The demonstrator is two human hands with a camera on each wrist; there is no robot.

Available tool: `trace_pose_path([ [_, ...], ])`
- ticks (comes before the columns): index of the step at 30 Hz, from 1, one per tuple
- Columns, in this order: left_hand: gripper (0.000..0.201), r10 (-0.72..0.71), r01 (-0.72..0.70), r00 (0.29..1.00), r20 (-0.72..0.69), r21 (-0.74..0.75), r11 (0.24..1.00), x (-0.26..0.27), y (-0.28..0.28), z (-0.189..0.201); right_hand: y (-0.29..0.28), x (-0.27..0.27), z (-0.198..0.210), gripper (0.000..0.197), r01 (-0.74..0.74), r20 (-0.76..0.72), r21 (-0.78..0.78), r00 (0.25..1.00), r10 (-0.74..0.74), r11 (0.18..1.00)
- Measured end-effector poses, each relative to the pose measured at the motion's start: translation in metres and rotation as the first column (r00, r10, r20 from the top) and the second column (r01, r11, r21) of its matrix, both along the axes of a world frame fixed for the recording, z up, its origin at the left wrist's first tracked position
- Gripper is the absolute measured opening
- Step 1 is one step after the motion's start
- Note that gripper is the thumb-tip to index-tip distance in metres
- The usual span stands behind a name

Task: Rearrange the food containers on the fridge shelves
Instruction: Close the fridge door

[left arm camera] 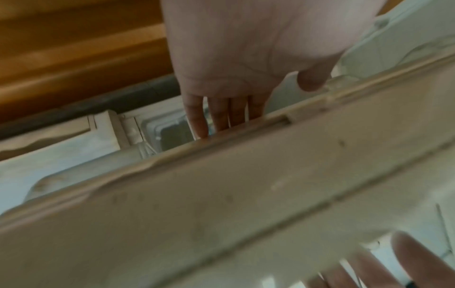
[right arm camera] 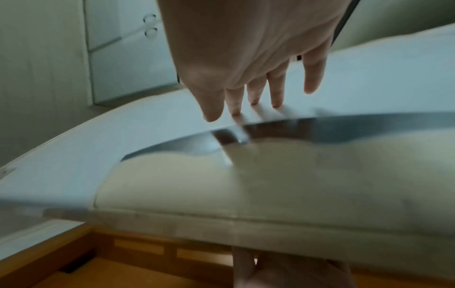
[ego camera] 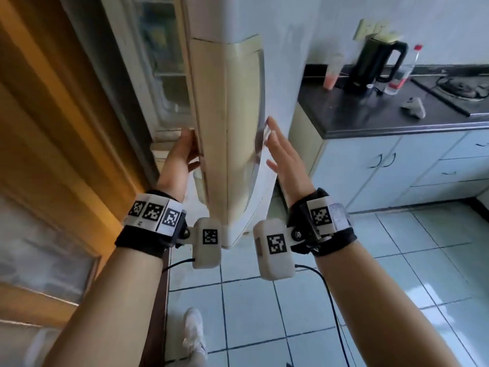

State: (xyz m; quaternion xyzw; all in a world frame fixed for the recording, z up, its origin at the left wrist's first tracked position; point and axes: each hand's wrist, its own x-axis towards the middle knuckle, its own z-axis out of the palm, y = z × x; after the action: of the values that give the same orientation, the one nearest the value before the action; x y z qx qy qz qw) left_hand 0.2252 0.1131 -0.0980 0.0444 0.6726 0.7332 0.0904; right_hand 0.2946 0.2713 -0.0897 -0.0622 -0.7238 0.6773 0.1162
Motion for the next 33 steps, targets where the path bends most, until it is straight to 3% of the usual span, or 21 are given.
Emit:
trace_pose_path([
  [6, 0.029, 0.194, -0.2, 0.975, 0.107, 0.055, 0.978, -0.069, -0.05, 0.01, -0.034, -0.09, 0.011, 0.051, -0.033, -0.014, 0.028, 0.999, 0.034, 0.999],
  [10, 0.059, 0.316, -0.319, 0.935, 0.164, -0.01, 0.948, -0.13, -0.076, 0.018, -0.045, -0.156, 0.017, 0.054, 0.019, -0.074, 0.017, 0.997, -0.017, 1.0],
  [15, 0.055, 0.321, -0.318, 0.936, 0.147, -0.048, 0.947, -0.198, -0.093, 0.031, -0.06, -0.219, 0.02, 0.054, 0.051, -0.056, -0.005, 0.997, -0.051, 0.999],
  [20, 0.053, 0.347, -0.341, 0.934, 0.088, -0.074, 0.937, -0.255, -0.087, 0.029, -0.056, -0.267, 0.019, 0.057, 0.12, 0.053, 0.049, 0.991, -0.122, 0.992],
  [25, 0.05, 0.312, -0.311, 0.95, -0.013, -0.134, 0.941, -0.293, -0.073, 0.031, -0.047, -0.299, 0.02, 0.057, 0.087, 0.094, 0.117, 0.991, -0.098, 0.989],
  [33, 0.048, 0.376, -0.373, 0.927, -0.001, -0.123, 0.92, -0.323, -0.063, 0.028, -0.041, -0.324, 0.014, 0.064, 0.017, 0.105, 0.206, 0.994, -0.039, 0.978],
])
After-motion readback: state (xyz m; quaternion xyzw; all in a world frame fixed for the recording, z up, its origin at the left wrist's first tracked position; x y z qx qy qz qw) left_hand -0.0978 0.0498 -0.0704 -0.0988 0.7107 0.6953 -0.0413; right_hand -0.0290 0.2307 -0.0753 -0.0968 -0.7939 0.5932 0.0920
